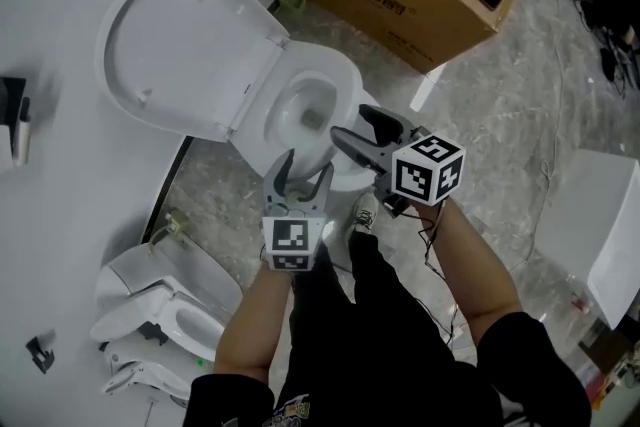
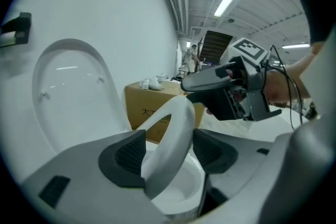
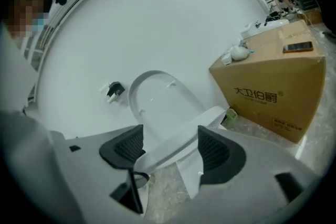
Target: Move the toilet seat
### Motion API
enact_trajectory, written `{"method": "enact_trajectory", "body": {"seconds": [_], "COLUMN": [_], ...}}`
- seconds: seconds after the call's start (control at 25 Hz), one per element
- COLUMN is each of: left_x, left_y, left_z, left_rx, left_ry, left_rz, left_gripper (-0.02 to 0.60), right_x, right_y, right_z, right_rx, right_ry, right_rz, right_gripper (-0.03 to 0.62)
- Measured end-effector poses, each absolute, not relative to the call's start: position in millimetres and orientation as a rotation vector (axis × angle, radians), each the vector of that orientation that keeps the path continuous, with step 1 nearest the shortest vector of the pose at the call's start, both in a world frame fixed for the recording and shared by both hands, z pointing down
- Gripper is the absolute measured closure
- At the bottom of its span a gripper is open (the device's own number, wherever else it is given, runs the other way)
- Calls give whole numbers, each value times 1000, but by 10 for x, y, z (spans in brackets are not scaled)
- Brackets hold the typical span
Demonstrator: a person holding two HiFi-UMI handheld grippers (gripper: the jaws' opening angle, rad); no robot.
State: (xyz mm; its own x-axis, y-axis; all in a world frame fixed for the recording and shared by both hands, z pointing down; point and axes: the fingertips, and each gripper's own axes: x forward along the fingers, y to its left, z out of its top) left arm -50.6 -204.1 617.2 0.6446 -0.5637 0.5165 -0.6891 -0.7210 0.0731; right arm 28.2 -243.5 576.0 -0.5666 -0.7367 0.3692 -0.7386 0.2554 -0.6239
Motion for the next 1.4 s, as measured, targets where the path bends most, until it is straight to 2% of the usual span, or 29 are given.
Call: {"method": "enact_trajectory", "body": {"seconds": [0.32,0.6,1.4], "left_x": [-781,-978,-1770], "left_y": [-2344,-2653,-3766], "left_z": [5896,5677,5200], "left_rx": [2518,2538,2576], "left_ry": [-1182,-1168,-1326], "left_rz": [648,593,529], "left_gripper": [314,285,288], "right_x": [-20,-248,-1013], "right_y": [-2606,-2824,-3937], "right_z": [5538,5485,5007], "right_rx": [1180,1046,1199], "right_ry": [-2538,-2473,-2500], "right_rz": [967,567,560], "right_gripper": [240,238,230]}}
